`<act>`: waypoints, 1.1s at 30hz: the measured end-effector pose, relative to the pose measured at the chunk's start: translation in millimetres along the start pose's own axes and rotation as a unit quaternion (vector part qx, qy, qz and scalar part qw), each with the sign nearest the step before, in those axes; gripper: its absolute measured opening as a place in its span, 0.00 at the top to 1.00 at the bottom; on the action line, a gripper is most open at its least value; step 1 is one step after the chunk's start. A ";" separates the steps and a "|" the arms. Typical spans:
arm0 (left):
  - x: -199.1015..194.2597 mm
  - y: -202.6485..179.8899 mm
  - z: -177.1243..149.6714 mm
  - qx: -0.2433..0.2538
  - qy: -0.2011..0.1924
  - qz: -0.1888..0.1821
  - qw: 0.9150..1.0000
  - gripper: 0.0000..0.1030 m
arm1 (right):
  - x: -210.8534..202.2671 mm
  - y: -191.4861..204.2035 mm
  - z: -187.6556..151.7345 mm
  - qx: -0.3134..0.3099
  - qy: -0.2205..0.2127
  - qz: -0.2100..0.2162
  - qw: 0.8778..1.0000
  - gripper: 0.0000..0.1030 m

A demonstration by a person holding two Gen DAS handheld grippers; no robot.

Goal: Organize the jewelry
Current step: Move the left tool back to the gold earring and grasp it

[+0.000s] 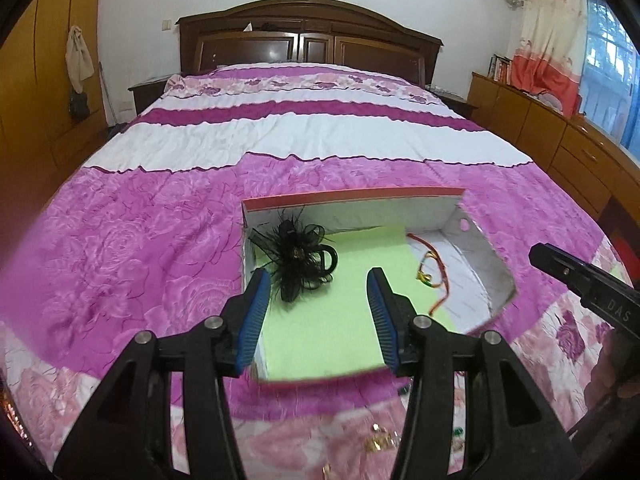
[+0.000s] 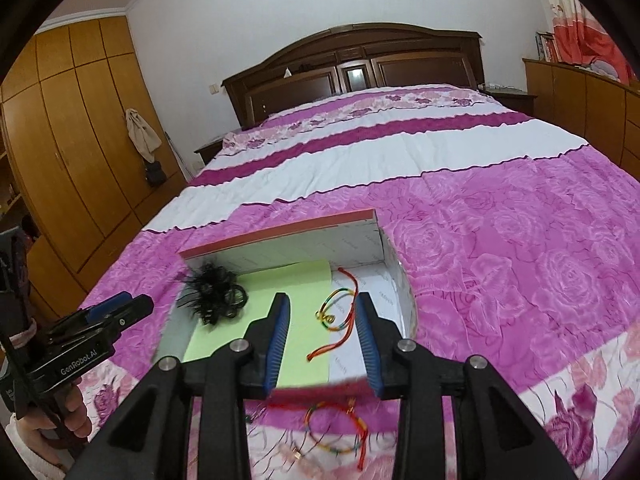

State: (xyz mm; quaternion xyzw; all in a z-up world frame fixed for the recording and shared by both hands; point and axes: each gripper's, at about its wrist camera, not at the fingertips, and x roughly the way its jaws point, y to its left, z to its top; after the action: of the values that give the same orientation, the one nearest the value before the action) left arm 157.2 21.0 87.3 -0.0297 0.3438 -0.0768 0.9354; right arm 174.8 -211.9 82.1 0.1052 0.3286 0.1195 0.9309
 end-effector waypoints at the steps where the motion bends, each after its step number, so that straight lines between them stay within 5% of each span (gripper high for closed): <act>1: -5.2 -0.9 -1.4 0.001 0.000 0.000 1.000 0.59 | -4.6 0.6 -1.5 0.000 -0.001 0.001 1.000 0.64; 16: -49.5 -14.4 -44.6 0.013 0.021 -0.004 1.000 0.58 | -64.6 9.1 -47.3 -0.009 -0.006 0.004 1.000 0.63; 33: -40.3 -4.6 -110.8 -0.012 0.081 0.004 0.997 0.57 | -65.8 4.0 -104.2 0.007 0.039 0.002 0.999 0.62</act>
State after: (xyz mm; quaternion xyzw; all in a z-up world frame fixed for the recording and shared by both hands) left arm 54.5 22.8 29.0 -0.0335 0.4195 -0.0714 0.9043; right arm 58.1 -215.1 42.4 0.1078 0.3650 0.1231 0.9165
